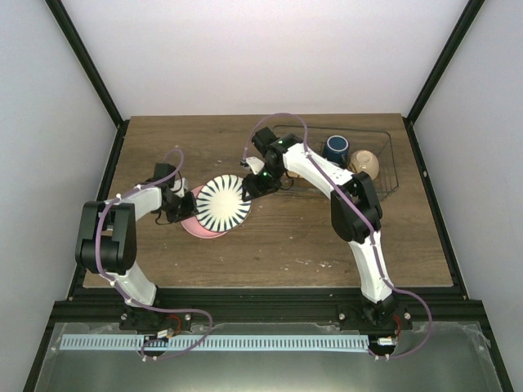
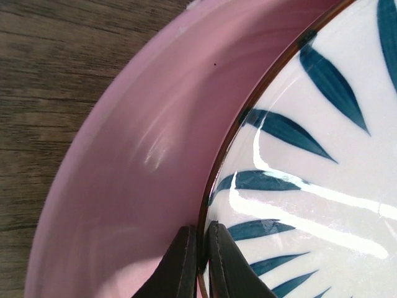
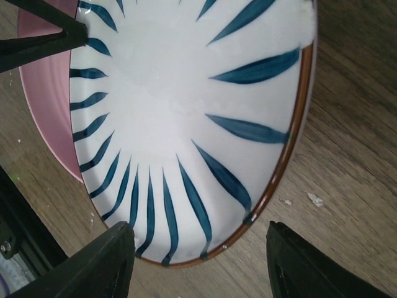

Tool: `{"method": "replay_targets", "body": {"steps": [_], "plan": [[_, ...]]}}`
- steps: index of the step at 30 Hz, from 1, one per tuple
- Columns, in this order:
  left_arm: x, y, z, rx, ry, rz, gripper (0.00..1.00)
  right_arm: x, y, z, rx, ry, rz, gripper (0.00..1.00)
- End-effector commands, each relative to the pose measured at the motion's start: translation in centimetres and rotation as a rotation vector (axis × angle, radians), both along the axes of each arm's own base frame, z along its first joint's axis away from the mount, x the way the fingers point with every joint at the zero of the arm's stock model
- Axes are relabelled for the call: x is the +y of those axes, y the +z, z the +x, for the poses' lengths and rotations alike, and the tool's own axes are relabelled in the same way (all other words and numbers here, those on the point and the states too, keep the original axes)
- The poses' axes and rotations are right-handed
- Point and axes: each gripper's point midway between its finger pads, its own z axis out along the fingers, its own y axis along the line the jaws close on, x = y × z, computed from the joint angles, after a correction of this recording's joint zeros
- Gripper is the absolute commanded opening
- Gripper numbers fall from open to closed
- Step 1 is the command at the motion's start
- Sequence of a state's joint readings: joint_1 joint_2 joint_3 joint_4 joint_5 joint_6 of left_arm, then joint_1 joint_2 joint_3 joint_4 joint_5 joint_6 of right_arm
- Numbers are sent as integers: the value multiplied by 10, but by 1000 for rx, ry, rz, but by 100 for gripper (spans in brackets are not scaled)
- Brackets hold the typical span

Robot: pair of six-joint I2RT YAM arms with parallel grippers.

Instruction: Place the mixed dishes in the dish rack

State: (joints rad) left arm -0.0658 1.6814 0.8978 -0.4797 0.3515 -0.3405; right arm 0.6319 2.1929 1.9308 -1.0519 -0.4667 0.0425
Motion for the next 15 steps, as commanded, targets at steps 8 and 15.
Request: {"method": "replay_targets", "body": {"steps": [8, 15], "plan": [[8, -29, -14, 85, 1, 44, 0, 13, -29, 16, -22, -22, 6, 58], [7, -29, -12, 78, -1, 36, 0, 24, -32, 17, -23, -12, 44, 48]]}}
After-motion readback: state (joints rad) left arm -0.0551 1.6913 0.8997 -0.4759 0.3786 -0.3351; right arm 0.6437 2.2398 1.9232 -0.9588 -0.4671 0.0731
